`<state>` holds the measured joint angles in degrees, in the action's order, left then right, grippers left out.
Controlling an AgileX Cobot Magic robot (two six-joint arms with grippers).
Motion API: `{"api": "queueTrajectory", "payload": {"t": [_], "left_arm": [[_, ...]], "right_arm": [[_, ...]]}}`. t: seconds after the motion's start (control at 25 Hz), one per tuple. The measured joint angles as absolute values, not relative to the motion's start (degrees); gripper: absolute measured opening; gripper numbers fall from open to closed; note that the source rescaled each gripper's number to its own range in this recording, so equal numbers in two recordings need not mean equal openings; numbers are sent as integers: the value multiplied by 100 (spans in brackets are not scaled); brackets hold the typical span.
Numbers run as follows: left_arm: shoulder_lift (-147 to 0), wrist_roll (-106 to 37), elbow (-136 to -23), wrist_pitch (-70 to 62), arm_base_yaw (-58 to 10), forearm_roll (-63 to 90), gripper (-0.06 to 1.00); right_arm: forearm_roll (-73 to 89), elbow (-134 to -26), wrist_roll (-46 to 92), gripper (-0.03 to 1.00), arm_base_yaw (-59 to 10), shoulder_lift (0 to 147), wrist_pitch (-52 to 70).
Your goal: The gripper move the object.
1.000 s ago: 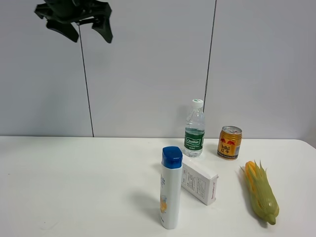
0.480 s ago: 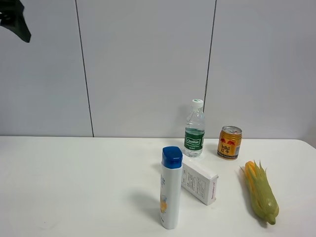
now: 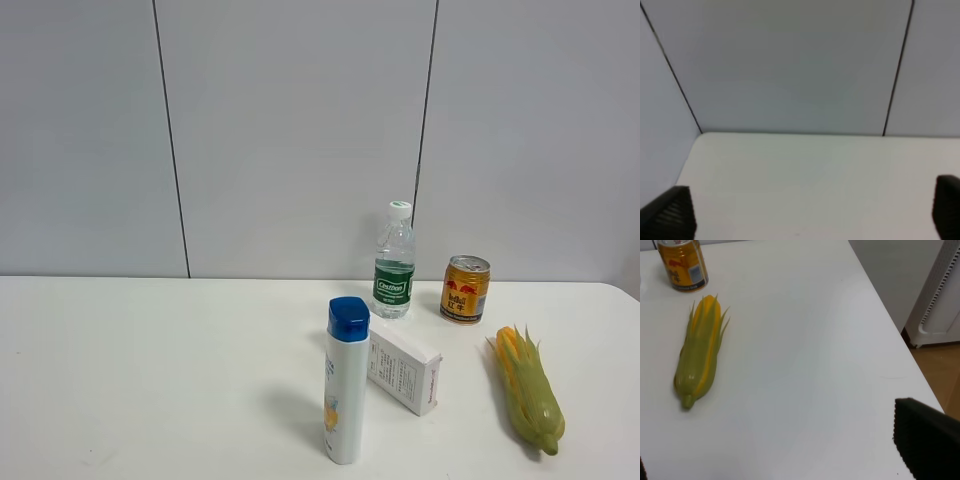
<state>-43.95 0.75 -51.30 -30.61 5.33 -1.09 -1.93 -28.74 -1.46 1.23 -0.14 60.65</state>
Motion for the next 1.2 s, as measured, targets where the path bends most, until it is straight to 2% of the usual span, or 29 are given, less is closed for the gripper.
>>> {"api": "queueTrajectory", "payload": {"t": [0.16, 0.6, 1.2], "left_arm": [[-3134, 360, -4588, -3281, 533, -54, 99], [-1218, 425, -3714, -4657, 533, -50, 100], [-469, 531, -3370, -5651, 533, -50, 100]], "right_arm": [[-193, -2874, -146, 100, 123, -14, 6065], [-193, -2874, -146, 100, 123, -14, 6065], [-193, -2874, -146, 100, 123, -14, 6065]]}}
